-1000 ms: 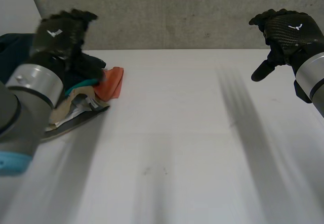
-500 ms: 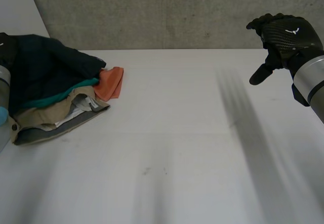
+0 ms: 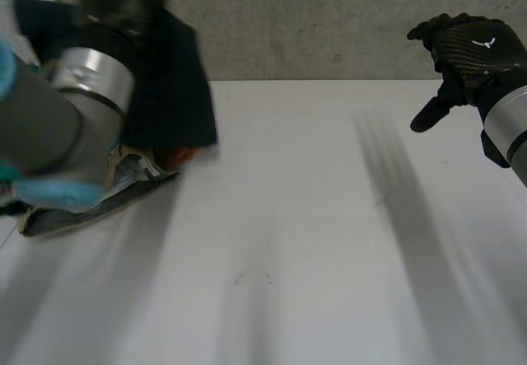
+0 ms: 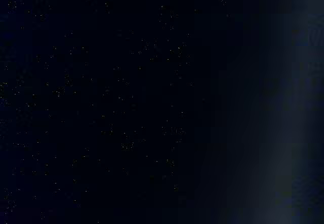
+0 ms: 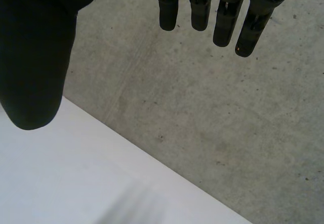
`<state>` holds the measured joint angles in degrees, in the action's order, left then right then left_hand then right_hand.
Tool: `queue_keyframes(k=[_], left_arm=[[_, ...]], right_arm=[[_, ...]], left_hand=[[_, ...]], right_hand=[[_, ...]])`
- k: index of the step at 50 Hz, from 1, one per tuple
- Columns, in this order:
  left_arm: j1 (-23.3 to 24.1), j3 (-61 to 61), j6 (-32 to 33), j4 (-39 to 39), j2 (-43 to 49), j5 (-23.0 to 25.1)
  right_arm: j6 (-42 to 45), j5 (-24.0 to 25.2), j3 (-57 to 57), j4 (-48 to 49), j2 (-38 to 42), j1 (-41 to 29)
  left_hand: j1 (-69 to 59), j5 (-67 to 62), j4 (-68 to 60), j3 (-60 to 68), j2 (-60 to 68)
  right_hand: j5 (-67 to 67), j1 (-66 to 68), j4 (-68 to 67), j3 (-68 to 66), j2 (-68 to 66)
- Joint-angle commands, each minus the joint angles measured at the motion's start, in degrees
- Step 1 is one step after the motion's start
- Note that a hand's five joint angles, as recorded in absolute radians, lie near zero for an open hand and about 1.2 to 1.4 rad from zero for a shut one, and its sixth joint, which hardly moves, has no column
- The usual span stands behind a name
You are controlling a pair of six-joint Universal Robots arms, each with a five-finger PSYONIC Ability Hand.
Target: Fold the laundry.
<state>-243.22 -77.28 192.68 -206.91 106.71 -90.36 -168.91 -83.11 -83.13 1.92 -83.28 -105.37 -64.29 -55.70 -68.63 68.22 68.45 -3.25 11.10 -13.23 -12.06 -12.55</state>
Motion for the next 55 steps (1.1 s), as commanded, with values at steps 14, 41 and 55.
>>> queue_keyframes(k=[14, 41, 55], left_arm=[[7.3, -3.5, -4.2, 17.2, 2.2, 1.9], [-5.9, -6.2, 12.6, 18.3, 11.0, 7.0], [-1.9, -2.4, 12.8, 18.0, 18.7, 12.8]], right_arm=[[2.3, 3.1, 0.5, -1.8, 1.0, -0.6], [6.0, 5.1, -1.7, -9.6, 18.1, -15.6], [6.7, -5.0, -4.5, -1.2, 20.6, -18.7]], left_hand=[[52.4, 53.8, 56.7, -56.3, -56.6], [50.0, 51.5, 54.4, -54.0, -54.2], [38.6, 40.0, 43.0, -42.6, -42.8]], right_hand=[[3.3, -1.1, 3.2, 2.1, 2.5], [3.3, -1.1, 3.2, 2.1, 2.5], [-21.4, 23.5, -21.4, -22.5, -22.1]])
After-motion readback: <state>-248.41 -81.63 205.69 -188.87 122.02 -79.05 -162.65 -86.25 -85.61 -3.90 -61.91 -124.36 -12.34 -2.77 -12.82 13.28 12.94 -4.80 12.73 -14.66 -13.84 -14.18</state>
